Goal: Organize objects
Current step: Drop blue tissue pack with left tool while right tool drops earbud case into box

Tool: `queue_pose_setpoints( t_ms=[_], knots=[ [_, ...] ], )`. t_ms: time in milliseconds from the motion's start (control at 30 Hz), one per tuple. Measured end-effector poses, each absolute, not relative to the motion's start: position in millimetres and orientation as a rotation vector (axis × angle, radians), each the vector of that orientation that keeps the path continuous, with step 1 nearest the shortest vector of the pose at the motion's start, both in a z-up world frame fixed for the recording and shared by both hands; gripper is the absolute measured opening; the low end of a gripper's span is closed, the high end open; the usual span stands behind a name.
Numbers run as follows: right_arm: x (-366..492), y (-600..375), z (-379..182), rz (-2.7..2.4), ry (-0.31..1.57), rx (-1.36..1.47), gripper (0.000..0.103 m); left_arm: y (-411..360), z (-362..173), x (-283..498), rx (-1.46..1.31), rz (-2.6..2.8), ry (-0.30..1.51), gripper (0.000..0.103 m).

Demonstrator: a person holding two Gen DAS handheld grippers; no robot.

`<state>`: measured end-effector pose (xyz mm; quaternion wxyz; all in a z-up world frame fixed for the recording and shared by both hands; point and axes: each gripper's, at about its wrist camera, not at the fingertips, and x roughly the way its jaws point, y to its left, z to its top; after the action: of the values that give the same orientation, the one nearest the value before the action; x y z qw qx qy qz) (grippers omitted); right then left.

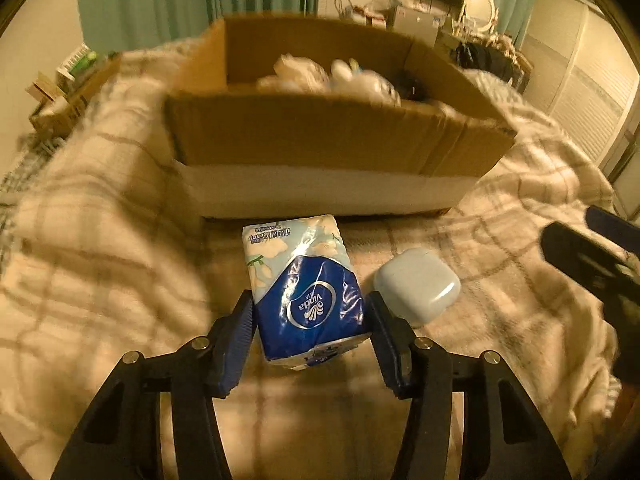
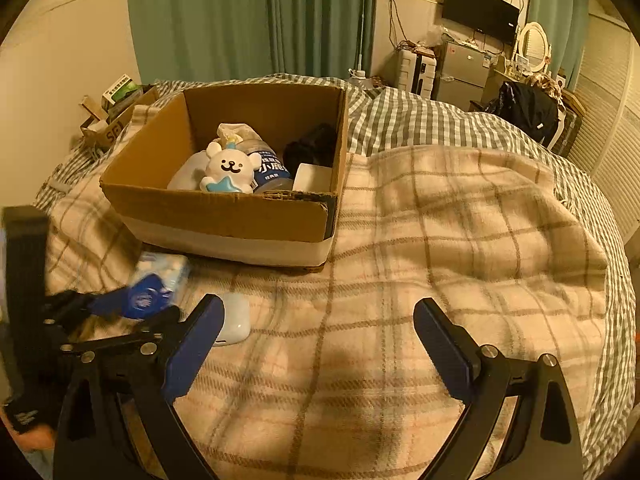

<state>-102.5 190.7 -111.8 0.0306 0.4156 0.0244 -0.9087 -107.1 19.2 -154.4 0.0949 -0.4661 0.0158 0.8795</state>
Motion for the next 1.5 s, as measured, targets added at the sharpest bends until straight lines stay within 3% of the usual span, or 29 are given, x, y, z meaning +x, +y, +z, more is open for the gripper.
queue_pose_setpoints(
  t_ms=[233, 500, 700, 833, 1100, 1500],
  knots=[
    [-106.7, 164.7, -111.6, -2.749, 0.179, 1.259, 0.096, -19.1, -117.1, -84.8, -1.287, 2.676, 0.065, 0.056],
    [-129.2, 115.1, -146.6, -2.611, 0.296, 1.356, 0.094, -40.7, -124.9, -93.1, -1.321, 2.689, 0.015, 0.056],
    [-138.9, 105.9, -179.5, -2.541, 0.343, 1.476, 0.076, -37.4, -134.7, -96.0, -1.329, 2.665, 0.017, 0.056],
    [-137.8, 107.0, -185.3, -2.516, 0.336, 1.501, 0.05, -34.1, -140.3, -97.3, -1.343, 2.642, 0.017, 0.056],
    [-118.6, 112.0, -165.6, -2.552, 0.334, 1.438, 0.05, -34.1, -130.7, -92.5, -1.307, 2.647, 0.001, 0.056],
    [-66.9, 140.2, -71.5, -2.63, 0.293, 1.279, 0.05, -16.6, -76.4, -69.3, -1.151, 2.669, 0.033, 0.056]
  ],
)
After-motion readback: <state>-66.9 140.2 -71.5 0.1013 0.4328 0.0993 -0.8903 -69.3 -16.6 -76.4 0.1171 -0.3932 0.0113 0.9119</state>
